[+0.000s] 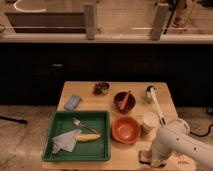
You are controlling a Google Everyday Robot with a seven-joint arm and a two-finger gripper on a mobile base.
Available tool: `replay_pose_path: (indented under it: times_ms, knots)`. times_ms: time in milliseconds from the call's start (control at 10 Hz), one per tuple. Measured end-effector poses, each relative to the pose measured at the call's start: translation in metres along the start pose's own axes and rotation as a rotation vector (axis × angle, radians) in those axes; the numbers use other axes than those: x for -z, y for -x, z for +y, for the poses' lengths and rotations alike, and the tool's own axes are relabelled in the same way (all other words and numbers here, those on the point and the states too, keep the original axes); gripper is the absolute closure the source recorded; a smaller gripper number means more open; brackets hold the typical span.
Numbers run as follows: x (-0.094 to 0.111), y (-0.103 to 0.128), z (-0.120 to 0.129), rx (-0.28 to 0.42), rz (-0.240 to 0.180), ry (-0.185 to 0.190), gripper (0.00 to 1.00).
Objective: Place eraser in red bowl
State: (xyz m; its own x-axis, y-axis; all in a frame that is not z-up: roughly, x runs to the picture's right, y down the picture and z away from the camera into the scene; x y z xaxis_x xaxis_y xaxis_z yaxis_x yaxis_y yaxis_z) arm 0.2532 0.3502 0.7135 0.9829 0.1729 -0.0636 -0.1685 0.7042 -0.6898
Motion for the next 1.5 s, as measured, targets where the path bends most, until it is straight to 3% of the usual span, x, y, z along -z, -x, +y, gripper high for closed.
replay_pose_path:
  times_ms: [700, 1500]
  knots:
    - [0.057, -0.002, -0.006, 0.017, -0.031, -0.1, 1.0]
    - [0.108, 0.014, -0.053, 0.033, -0.06, -0.204, 1.0]
